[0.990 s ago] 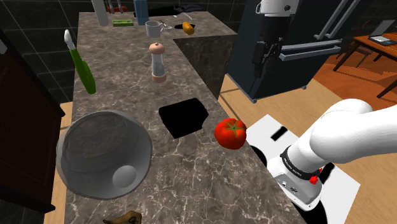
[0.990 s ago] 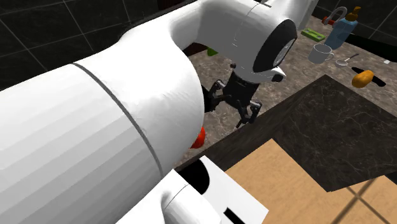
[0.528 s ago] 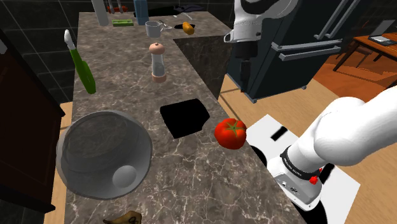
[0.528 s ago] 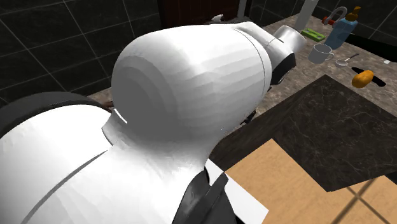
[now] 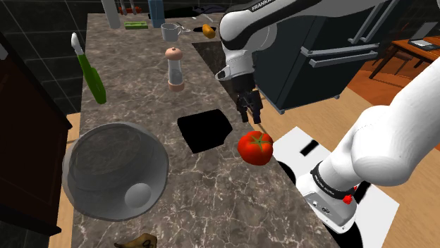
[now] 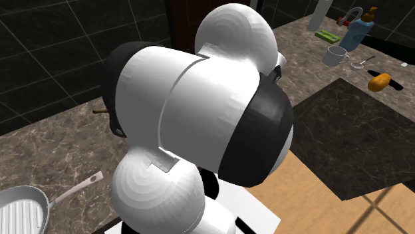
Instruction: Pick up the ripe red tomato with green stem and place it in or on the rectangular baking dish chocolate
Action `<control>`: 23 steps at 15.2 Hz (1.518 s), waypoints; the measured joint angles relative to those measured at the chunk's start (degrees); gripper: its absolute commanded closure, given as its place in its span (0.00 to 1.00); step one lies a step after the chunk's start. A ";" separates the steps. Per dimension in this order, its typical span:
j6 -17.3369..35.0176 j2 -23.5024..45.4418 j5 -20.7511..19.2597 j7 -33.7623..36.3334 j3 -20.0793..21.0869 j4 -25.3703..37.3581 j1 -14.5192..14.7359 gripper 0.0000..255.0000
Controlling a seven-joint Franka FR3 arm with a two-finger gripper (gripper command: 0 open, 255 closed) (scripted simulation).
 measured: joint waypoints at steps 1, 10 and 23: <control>0.23 1.07 0.32 -1.85 0.30 0.02 0.34 0.00; 4.77 0.76 1.85 -3.82 1.52 -5.44 1.55 0.00; 4.90 0.68 1.83 -3.84 1.48 -5.48 1.52 1.00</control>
